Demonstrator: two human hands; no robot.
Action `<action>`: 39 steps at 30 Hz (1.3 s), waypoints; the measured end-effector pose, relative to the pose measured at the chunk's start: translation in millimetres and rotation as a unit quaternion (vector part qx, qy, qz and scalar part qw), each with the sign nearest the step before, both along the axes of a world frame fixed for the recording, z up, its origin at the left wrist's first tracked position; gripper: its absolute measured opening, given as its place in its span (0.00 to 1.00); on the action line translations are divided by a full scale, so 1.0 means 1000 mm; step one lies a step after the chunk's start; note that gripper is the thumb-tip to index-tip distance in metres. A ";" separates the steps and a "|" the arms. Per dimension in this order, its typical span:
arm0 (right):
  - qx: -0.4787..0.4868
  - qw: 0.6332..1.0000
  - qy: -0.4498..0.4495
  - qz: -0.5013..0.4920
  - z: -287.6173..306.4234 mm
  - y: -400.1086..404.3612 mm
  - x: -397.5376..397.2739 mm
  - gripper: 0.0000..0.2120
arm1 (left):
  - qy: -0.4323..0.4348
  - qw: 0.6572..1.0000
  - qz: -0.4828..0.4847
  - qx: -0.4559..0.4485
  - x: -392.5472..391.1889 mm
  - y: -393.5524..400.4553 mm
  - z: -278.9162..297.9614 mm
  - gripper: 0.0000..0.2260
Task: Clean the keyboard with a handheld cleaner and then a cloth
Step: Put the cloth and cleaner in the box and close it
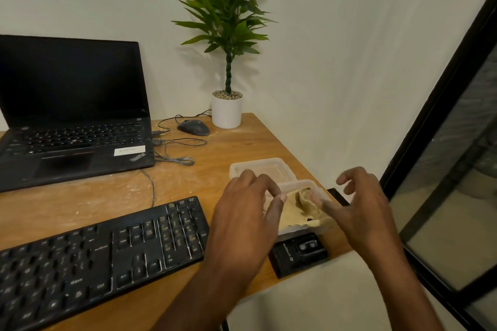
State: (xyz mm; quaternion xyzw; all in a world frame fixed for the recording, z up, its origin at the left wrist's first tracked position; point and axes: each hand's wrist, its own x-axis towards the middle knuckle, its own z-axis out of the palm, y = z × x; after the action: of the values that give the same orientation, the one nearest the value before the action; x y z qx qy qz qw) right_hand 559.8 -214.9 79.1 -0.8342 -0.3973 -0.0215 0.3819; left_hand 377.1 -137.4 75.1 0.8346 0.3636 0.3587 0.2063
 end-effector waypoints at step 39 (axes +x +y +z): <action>0.042 0.998 0.001 0.047 -0.007 -0.002 -0.047 0.11 | -0.180 0.968 0.025 -0.171 0.002 -0.024 -0.014 0.11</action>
State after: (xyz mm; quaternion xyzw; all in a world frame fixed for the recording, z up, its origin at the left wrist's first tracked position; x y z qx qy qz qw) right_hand 512.5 -217.1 71.9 -0.7981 -0.4345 -0.0195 0.4171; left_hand 379.4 -161.2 60.6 0.6993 0.3971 0.4407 0.3989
